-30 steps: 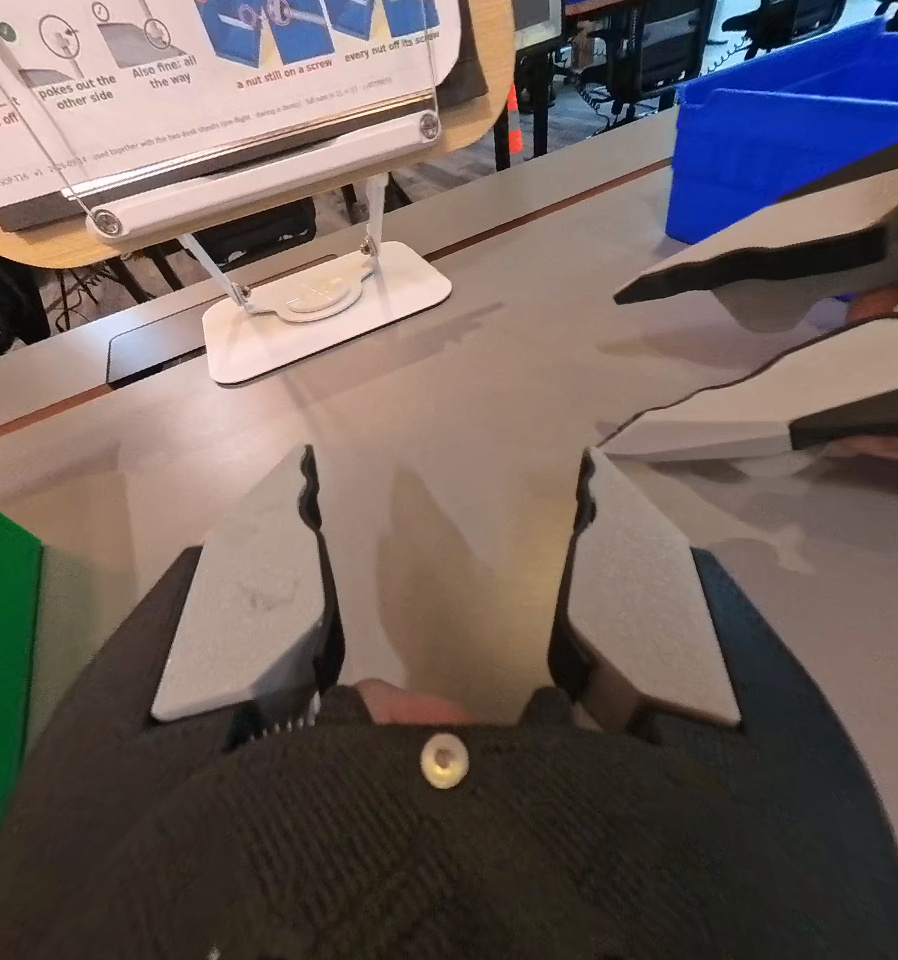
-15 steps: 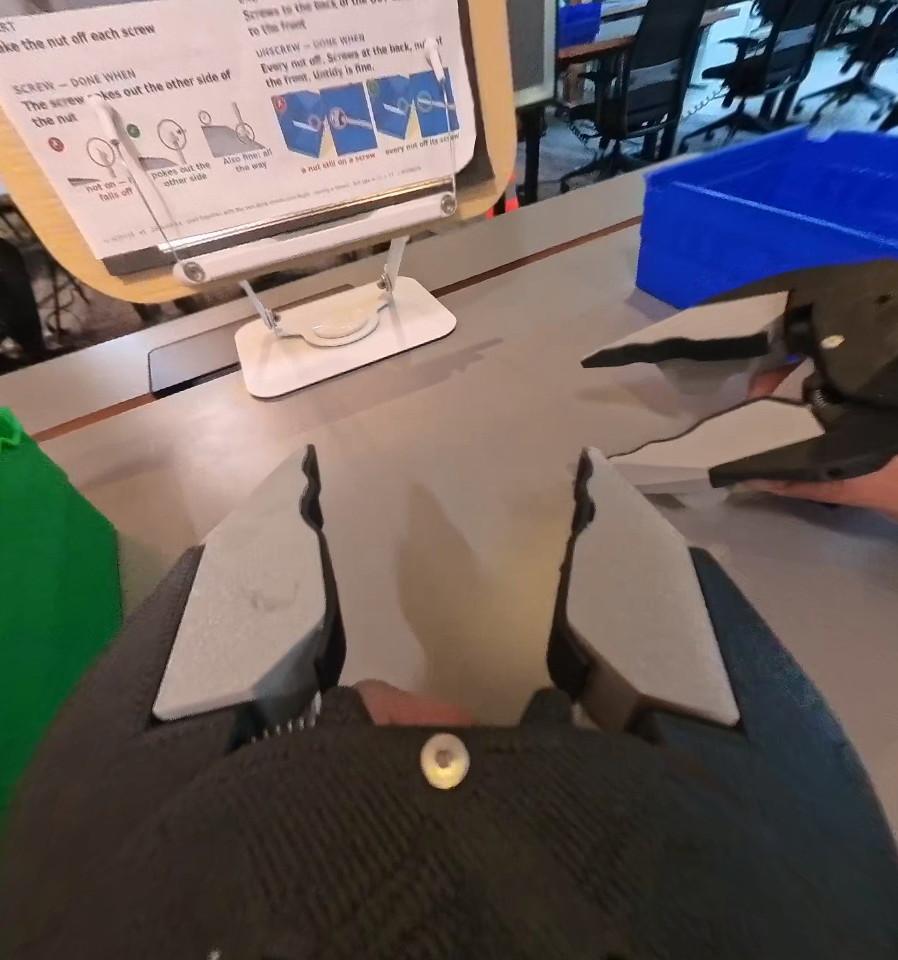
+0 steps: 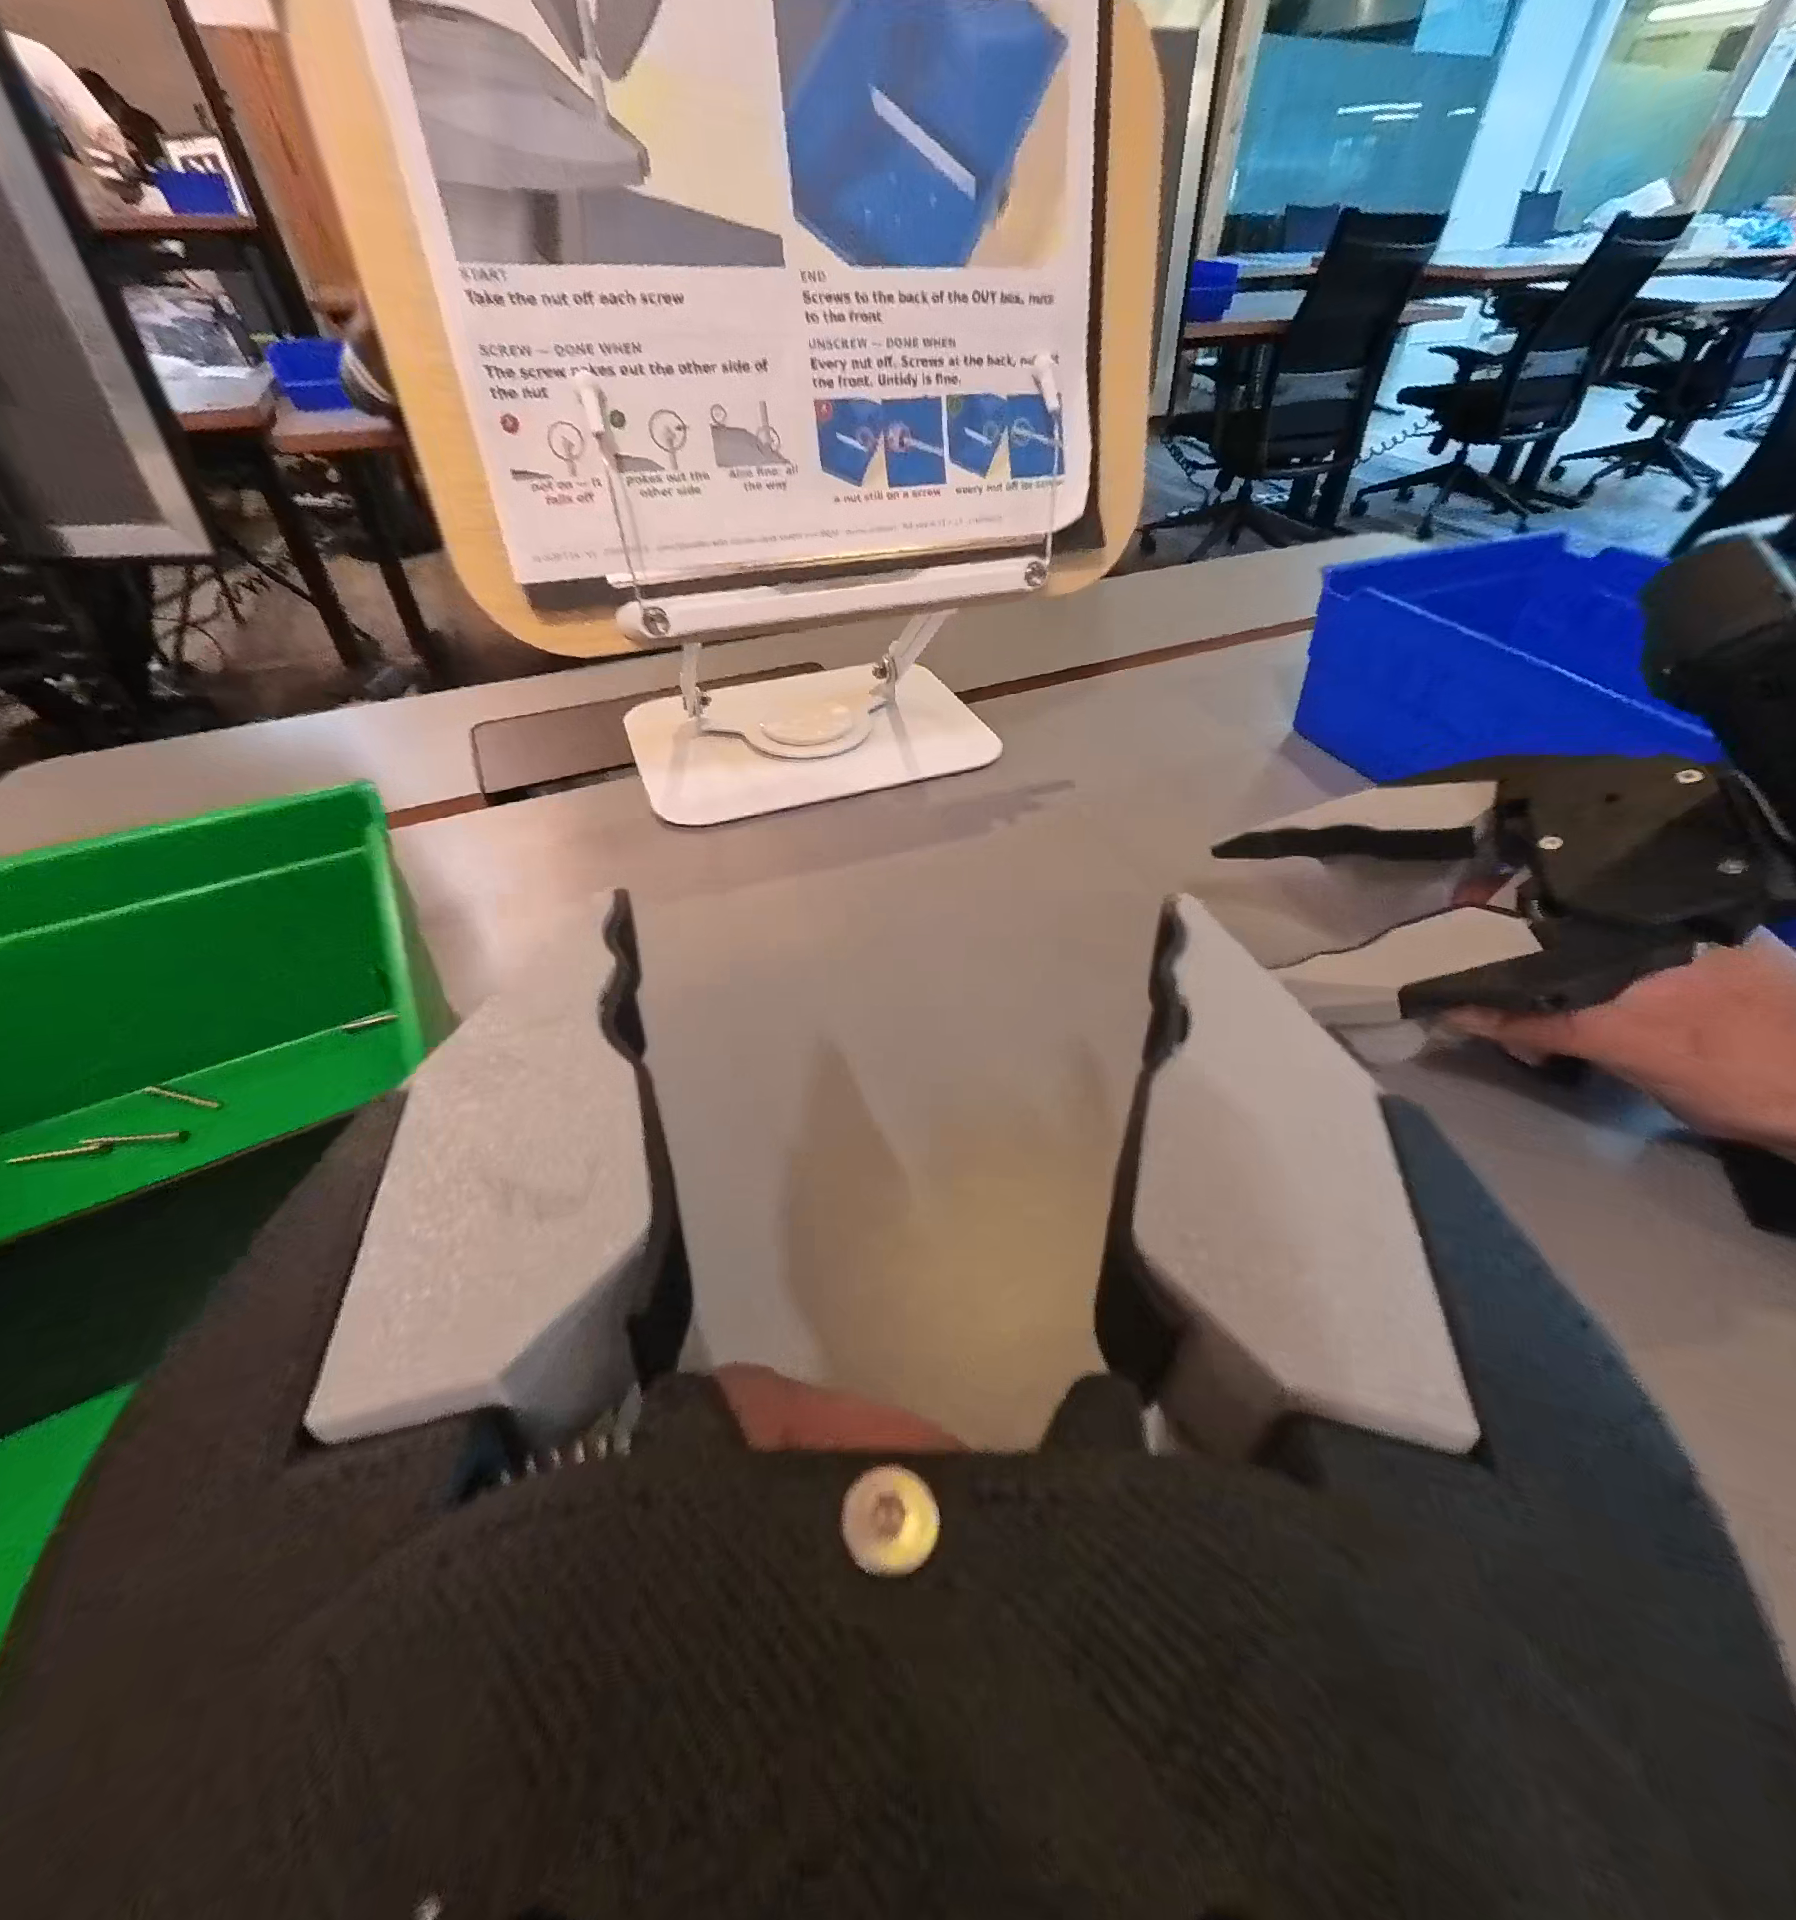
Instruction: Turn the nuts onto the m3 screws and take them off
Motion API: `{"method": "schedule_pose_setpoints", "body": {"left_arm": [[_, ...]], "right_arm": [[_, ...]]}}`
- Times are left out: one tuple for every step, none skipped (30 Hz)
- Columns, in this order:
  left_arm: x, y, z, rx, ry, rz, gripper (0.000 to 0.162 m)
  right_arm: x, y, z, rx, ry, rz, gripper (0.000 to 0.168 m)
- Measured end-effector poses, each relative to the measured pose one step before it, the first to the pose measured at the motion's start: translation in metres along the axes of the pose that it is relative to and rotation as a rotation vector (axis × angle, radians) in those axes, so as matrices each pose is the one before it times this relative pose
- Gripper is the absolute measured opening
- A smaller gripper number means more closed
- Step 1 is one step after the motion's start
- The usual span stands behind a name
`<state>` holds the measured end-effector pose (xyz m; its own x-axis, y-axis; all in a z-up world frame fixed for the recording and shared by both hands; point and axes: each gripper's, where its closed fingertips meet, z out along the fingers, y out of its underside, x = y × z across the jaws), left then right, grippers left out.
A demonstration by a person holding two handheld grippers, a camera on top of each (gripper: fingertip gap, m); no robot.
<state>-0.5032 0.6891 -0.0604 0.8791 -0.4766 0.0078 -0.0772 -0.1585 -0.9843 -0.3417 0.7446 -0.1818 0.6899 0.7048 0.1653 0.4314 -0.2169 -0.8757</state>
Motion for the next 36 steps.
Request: {"method": "schedule_pose_setpoints", "body": {"left_arm": [[-0.00513,-0.00441,-0.00558,0.0142,-0.0225,0.0086,0.097],[-0.00508,-0.00364,-0.00476,0.0155,-0.0206,0.0007,0.096],[-0.00413,-0.00215,-0.00395,0.0127,-0.0139,-0.0093,0.094],[-0.00230,-0.00018,-0.00284,0.0051,-0.0033,-0.0184,0.094],[-0.00049,0.00199,-0.00190,-0.0038,0.0044,-0.0228,0.094],[-0.00007,0.00293,-0.00143,-0.0079,0.0037,-0.0196,0.094],[-0.00067,0.00313,-0.00136,-0.0066,-0.0045,-0.0105,0.094],[-0.00121,0.00258,-0.00149,-0.0039,-0.0120,-0.0003,0.094],[-0.00121,0.00203,-0.00170,-0.0014,-0.0144,0.0049,0.094],[-0.00103,0.00136,-0.00168,0.0007,-0.0140,0.0052,0.094],[-0.00076,0.00163,-0.00121,-0.0012,-0.0125,0.0067,0.094],[-0.00066,0.00240,-0.00059,-0.0049,-0.0117,0.0093,0.094],[-0.00070,0.00268,0.00002,-0.0049,-0.0101,0.0100,0.093],[-0.00031,0.00291,0.00050,-0.0042,-0.0064,0.0099,0.092],[-0.00020,0.00280,0.00079,-0.0047,-0.0043,0.0096,0.090],[-0.00061,0.00252,0.00099,-0.0037,-0.0036,0.0105,0.088],[-0.00048,0.00195,0.00110,-0.0018,0.0002,0.0135,0.086],[-0.00042,0.00150,0.00131,-0.0010,0.0044,0.0169,0.084],[-0.00228,0.00125,0.00188,-0.0014,-0.0043,0.0182,0.084],[-0.00563,0.00176,0.00223,-0.0049,-0.0222,0.0181,0.085],[-0.00718,0.00288,0.00234,-0.0108,-0.0317,0.0206,0.085],[-0.00672,0.00335,0.00207,-0.0128,-0.0306,0.0223,0.085],[-0.00578,0.00291,0.00165,-0.0066,-0.0249,0.0194,0.086],[-0.00354,0.00246,0.00119,-0.0005,-0.0112,0.0117,0.082],[-0.00198,0.00138,0.00052,0.0039,-0.0013,-0.0005,0.081],[-0.00215,0.00013,-0.00028,0.0073,-0.0041,-0.0072,0.080],[-0.00242,-0.00024,-0.00074,0.0061,-0.0081,-0.0046,0.081],[-0.00244,-0.00017,-0.00124,0.0026,-0.0105,0.0025,0.085],[-0.00184,0.00033,-0.00153,-0.0011,-0.0080,0.0092,0.088],[-0.00052,0.00047,-0.00232,-0.0032,-0.0003,0.0114,0.090],[0.00036,-0.00093,-0.00349,-0.0007,0.0061,0.0090,0.090],[-0.00030,-0.00333,-0.00482,0.0069,0.0054,0.0045,0.088],[-0.00223,-0.00576,-0.00578,0.0109,0.0024,0.0044,0.085],[-0.00513,-0.00749,-0.00568,0.0096,-0.0013,0.0072,0.081],[-0.00888,-0.00962,-0.00438,0.0100,-0.0057,0.0084,0.079],[-0.01157,-0.01130,-0.00246,0.0103,-0.0044,0.0047,0.078]], "right_arm": [[-0.00102,-0.00007,-0.00001,0.0002,-0.0043,0.0020,0.084],[-0.00051,-0.00066,-0.00020,0.0025,0.0013,-0.0024,0.084],[-0.00033,-0.00080,-0.00047,0.0034,0.0040,-0.0055,0.084],[-0.00033,-0.00075,-0.00032,0.0031,0.0038,-0.0059,0.083],[-0.00050,-0.00067,-0.00035,0.0026,0.0022,-0.0047,0.083],[-0.00053,-0.00059,-0.00032,0.0020,0.0013,-0.0030,0.083],[-0.00050,-0.00051,-0.00013,0.0020,0.0002,-0.0018,0.083],[-0.00039,-0.00056,-0.00030,0.0026,0.0001,-0.0005,0.083],[-0.00040,-0.00041,-0.00011,0.0018,-0.0008,0.0006,0.083],[-0.00047,-0.00040,-0.00020,0.0011,-0.0013,0.0009,0.083],[-0.00038,-0.00047,-0.00023,0.0017,-0.0004,0.0004,0.083],[-0.00023,-0.00084,-0.00046,0.0031,0.0003,-0.0005,0.083],[-0.00028,-0.00087,-0.00046,0.0031,0.0004,-0.0015,0.083],[-0.00046,-0.00091,-0.00049,0.0029,0.0007,-0.0024,0.083],[-0.00044,-0.00092,-0.00036,0.0033,0.0008,-0.0037,0.083],[-0.00062,-0.00077,-0.00034,0.0024,0.0006,-0.0047,0.083],[-0.00078,-0.00068,-0.00026,0.0020,-0.0001,-0.0052,0.082],[-0.00077,-0.00059,-0.00018,0.0016,0.0004,-0.0056,0.082],[-0.00068,-0.00033,-0.00015,0.0010,0.0012,-0.0057,0.082],[-0.00048,-0.00037,-0.00013,0.0007,0.0013,-0.0051,0.082],[-0.00031,-0.00031,-0.00003,0.0013,0.0011,-0.0042,0.082],[-0.00024,-0.00044,-0.00019,0.0023,0.0012,-0.0038,0.082],[0.00016,-0.00025,-0.00014,0.0009,0.0025,-0.0029,0.082],[0.00043,-0.00027,-0.00029,0.0005,0.0023,-0.0017,0.082],[0.00032,-0.00051,-0.00037,0.0013,0.0012,-0.0005,0.082],[0.00046,-0.00061,-0.00048,0.0020,0.0016,0.0005,0.083],[0.00027,-0.00083,-0.00062,0.0035,0.0008,0.0008,0.083],[0.00005,-0.00086,-0.00053,0.0030,0.0000,0.0005,0.082],[-0.00010,-0.00050,-0.00034,0.0014,0.0004,-0.0004,0.082],[-0.00007,-0.00017,-0.00018,0.0003,0.0012,-0.0021,0.083],[0.00000,0.00016,-0.00014,-0.0011,0.0018,-0.0035,0.082],[-0.00005,0.00012,-0.00002,-0.0012,0.0013,-0.0039,0.083],[-0.00010,-0.00007,-0.00024,-0.0004,0.0005,-0.0031,0.082],[-0.00031,-0.00045,-0.00031,0.0014,-0.0002,-0.0008,0.083],[-0.00102,-0.00060,-0.00014,0.0021,-0.0043,0.0011,0.083],[-0.00168,0.00000,0.00007,-0.0007,-0.0072,0.0016,0.083]]}}
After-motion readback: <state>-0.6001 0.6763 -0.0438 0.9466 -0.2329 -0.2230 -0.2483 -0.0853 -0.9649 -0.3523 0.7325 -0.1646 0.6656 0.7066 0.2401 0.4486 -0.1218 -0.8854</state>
